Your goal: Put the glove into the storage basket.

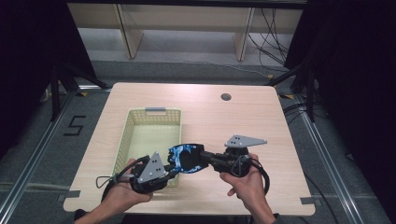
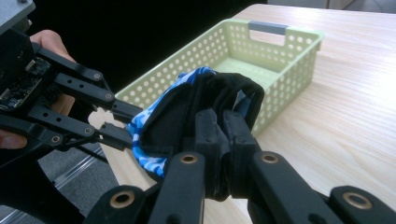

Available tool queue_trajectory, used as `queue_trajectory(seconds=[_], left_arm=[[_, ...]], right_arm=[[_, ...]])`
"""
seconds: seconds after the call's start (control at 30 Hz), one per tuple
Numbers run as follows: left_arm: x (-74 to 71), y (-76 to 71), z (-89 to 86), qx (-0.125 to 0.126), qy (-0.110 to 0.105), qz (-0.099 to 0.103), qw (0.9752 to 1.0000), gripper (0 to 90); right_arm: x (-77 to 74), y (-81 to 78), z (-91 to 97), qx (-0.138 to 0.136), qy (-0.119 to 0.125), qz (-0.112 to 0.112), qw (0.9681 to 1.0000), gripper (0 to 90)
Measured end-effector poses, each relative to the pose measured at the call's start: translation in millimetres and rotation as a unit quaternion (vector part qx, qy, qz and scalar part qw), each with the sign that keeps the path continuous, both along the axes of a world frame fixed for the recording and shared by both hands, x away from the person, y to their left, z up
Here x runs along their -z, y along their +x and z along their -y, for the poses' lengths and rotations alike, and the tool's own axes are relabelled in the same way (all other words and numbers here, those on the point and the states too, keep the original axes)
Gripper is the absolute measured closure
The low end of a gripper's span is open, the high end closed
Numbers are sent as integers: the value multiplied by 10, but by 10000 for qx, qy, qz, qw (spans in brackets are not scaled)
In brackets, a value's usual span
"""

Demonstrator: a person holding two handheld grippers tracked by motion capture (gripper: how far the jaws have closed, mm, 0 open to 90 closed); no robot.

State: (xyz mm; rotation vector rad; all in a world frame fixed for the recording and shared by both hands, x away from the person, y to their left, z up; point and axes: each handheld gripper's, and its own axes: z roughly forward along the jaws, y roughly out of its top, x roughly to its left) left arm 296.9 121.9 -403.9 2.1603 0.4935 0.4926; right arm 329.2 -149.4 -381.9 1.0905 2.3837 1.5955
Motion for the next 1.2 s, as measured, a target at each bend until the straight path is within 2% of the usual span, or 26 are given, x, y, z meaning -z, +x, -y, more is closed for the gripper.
queue_trajectory(seconds=[0.03,0.07,0.1,0.17,0.37,0.4,0.43,0.47,0.5,0.57,0.6,0.63,0.67,0.73,0.77,0.8,0.83,0.9,1.03,1.2], left_arm=[[-5,2,-32,-33,15,-15,10000,769],[-11,16,-69,-6,62,35,10000,769],[-15,25,-112,-55,74,23,10000,769],[-17,43,-176,-119,17,-76,9999,769],[-35,131,-412,-376,115,-127,9991,770],[-38,146,-442,-335,194,-95,9992,769],[-26,153,-478,-408,191,-140,9989,770],[-19,159,-502,-448,205,-127,9987,770],[-8,172,-539,-475,204,-147,9986,769],[-3,185,-564,-475,222,-113,9986,770],[17,209,-624,-542,257,-178,9980,770],[25,218,-643,-564,280,-210,9978,770],[33,226,-666,-566,305,-210,9977,770],[48,237,-694,-603,313,-217,9975,770],[59,247,-718,-620,324,-213,9973,770],[83,263,-762,-651,347,-232,9970,770],[112,264,-776,-697,264,-278,9968,770],[150,274,-822,-715,322,-301,9965,770],[243,293,-927,-729,452,-479,9952,769],[325,340,-1030,-742,614,-608,9935,770]], right_arm=[[-2,22,-25,-47,-6,23,10000,866],[-11,32,-68,-16,8,-73,10000,866],[-9,69,-102,-69,-5,6,10000,866],[-23,111,-186,-82,-23,-75,9999,866],[-44,264,-455,-238,-91,-71,9997,866],[-42,298,-509,-273,-128,-80,9995,866],[-39,318,-536,-265,-168,-76,9995,866],[-19,363,-586,-329,-224,44,9992,866],[-18,369,-618,-290,-205,-110,9993,866],[14,417,-696,-340,-187,-210,9990,866],[26,443,-736,-339,-260,-230,9988,866],[55,485,-766,-413,-264,-77,9988,866],[52,484,-786,-359,-303,-217,9987,866],[80,524,-856,-423,-361,-191,9983,866],[89,528,-885,-374,-366,-310,9982,866],[104,540,-917,-394,-369,-327,9980,866],[113,551,-938,-406,-368,-338,9979,866],[143,570,-996,-395,-400,-374,9977,866],[226,602,-1125,-445,-476,-519,9965,866],[386,675,-1282,-476,-579,-722,9946,866]])
